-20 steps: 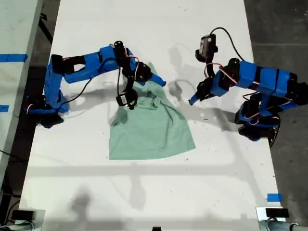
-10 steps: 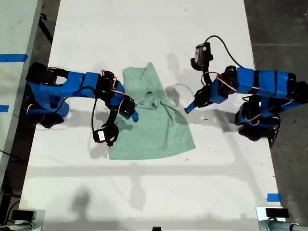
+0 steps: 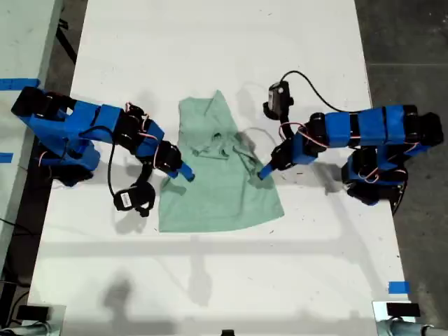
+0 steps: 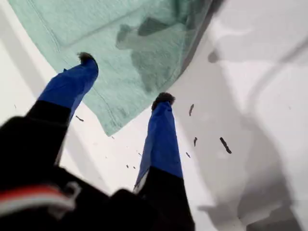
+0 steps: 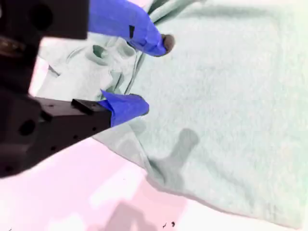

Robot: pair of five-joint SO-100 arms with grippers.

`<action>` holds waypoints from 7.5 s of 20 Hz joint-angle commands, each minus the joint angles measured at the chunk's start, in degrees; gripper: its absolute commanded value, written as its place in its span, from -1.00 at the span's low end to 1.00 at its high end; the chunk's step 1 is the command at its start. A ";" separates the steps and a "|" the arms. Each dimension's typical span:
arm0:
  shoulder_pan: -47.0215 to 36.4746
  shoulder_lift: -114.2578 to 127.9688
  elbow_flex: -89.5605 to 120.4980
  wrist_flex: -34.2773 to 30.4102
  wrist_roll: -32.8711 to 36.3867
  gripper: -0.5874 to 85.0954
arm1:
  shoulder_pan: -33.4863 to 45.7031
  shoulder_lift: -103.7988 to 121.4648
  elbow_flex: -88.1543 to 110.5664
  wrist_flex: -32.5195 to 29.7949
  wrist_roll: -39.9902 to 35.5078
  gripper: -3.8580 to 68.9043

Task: Fold tshirt

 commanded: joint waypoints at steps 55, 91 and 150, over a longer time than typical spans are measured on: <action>10.02 5.98 -0.53 5.10 -11.43 -0.58 | -19.34 -38.14 -58.10 18.28 12.66 -0.18; 12.57 -11.78 16.52 -22.32 -16.08 -0.73 | -18.11 -23.20 -48.16 12.39 5.89 0.32; 21.88 -20.83 -11.60 -3.16 -16.08 -0.43 | -24.96 -46.05 -60.03 9.67 16.52 0.36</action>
